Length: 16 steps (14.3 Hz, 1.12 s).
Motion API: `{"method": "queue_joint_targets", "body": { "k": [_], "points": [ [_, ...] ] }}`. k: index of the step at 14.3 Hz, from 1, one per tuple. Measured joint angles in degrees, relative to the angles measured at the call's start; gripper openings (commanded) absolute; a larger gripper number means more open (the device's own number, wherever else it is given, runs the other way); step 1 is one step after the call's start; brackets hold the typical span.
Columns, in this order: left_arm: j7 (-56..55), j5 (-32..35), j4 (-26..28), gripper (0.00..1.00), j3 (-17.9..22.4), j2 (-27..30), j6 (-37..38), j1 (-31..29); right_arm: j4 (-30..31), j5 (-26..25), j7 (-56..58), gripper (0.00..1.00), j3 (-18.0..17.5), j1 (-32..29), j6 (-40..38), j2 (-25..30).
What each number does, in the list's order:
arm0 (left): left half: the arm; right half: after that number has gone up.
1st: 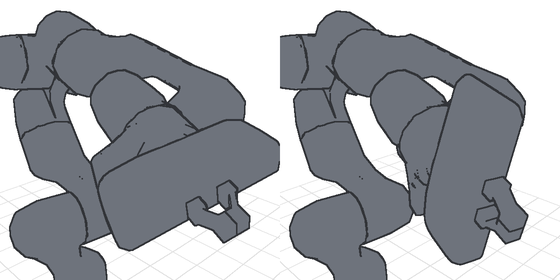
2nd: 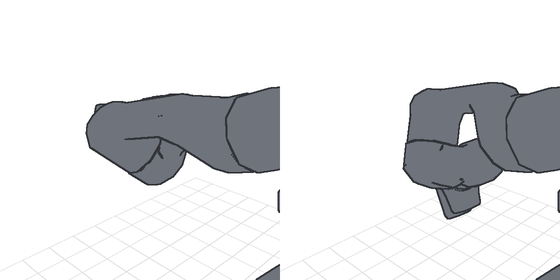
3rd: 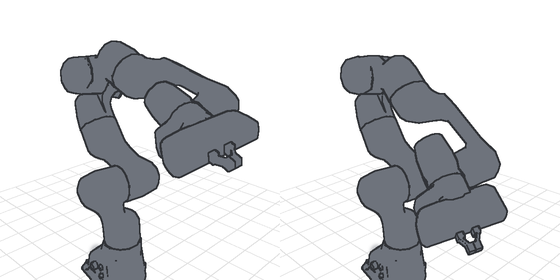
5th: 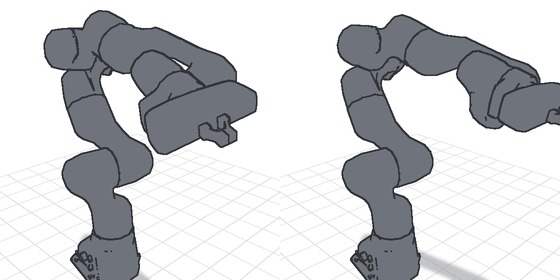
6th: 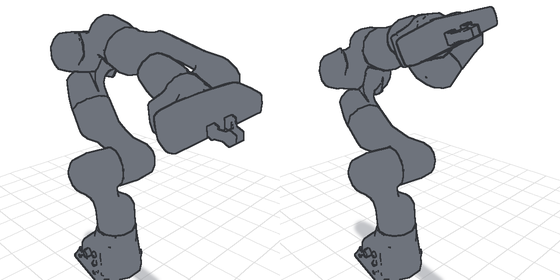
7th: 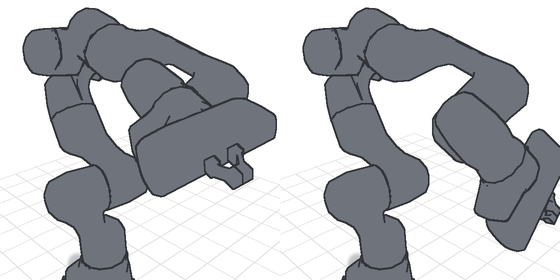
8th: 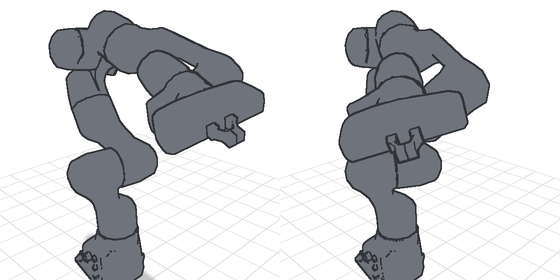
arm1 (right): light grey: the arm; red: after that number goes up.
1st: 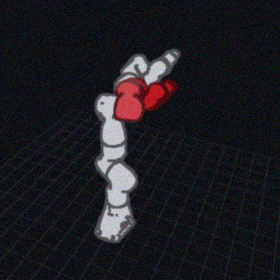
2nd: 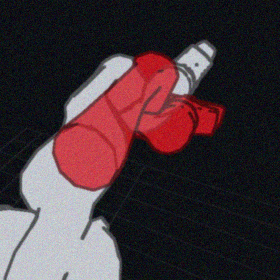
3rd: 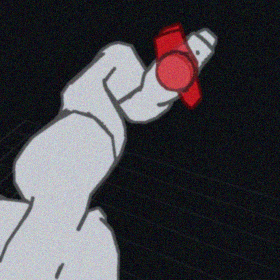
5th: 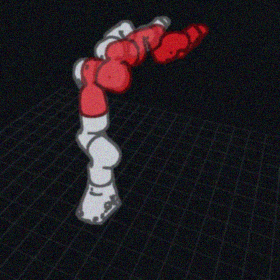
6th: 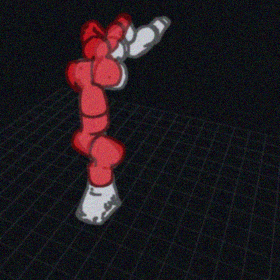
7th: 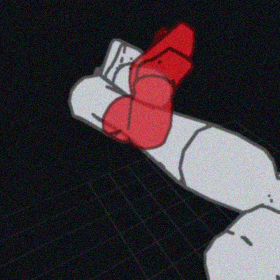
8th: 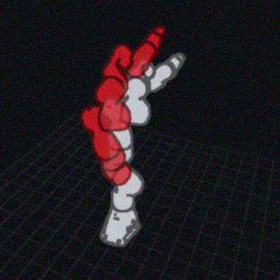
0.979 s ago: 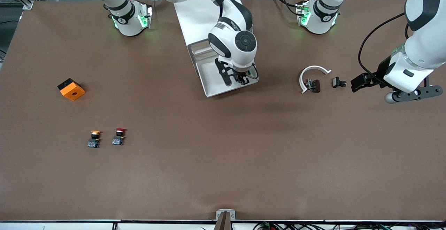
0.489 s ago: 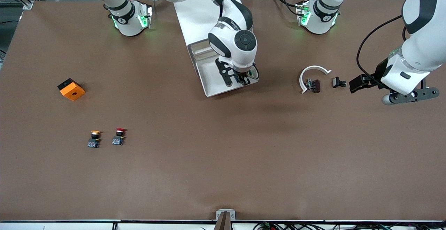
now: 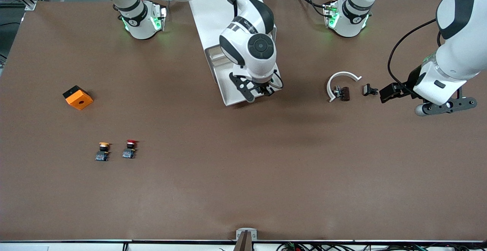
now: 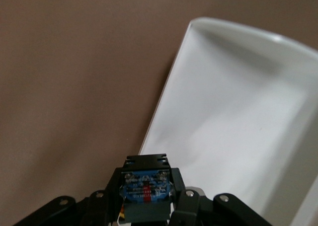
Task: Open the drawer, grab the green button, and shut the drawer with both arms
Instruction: 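Close the right gripper on the green push button, then lift the green button out with the right gripper while the left gripper approaches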
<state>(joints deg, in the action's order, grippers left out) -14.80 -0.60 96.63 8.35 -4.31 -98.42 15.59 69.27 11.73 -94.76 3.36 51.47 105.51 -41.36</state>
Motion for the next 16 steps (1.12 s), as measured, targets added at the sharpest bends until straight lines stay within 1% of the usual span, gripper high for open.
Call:
{"method": "queue_joint_targets", "body": {
  "k": [1, 3, 6, 9, 11, 14, 16],
  "points": [
    [0.00, 0.00, 0.01, 1.00, -0.01, -0.14, -0.17, 0.08, -0.95, 0.19, 3.66, 0.00, 0.16, -1.22, -1.90, 0.25],
    [0.01, 0.00, 0.07, 1.00, -0.05, -0.82, -1.03, 0.63, -2.15, 0.23, 11.69, 0.00, 0.70, -3.87, -3.18, 0.99],
    [-0.01, 0.00, 0.18, 1.00, -0.32, -2.73, -3.45, 2.34, -2.61, 0.20, 26.03, 0.00, 1.11, -9.88, -4.85, 3.53],
    [-0.11, 0.00, 0.28, 1.00, -0.83, -5.36, -5.99, 4.13, -2.08, -2.19, 41.39, 0.00, 1.23, -15.93, -7.48, 5.06],
    [-0.15, 0.00, 0.34, 1.00, -1.36, -7.28, -7.73, 4.77, -0.87, -3.87, 51.23, 0.00, 1.28, -19.26, -7.19, 5.07],
    [-0.19, 0.00, 0.44, 1.00, -2.98, -10.18, -10.84, 5.75, 0.60, -4.27, 63.49, 0.00, 1.35, -24.16, -6.14, 5.06],
    [-1.93, 0.00, 0.59, 1.00, -3.57, -12.23, -12.94, 7.77, 1.70, -4.28, 70.05, 0.00, 1.37, -26.96, -4.81, 5.07]
  ]
}}
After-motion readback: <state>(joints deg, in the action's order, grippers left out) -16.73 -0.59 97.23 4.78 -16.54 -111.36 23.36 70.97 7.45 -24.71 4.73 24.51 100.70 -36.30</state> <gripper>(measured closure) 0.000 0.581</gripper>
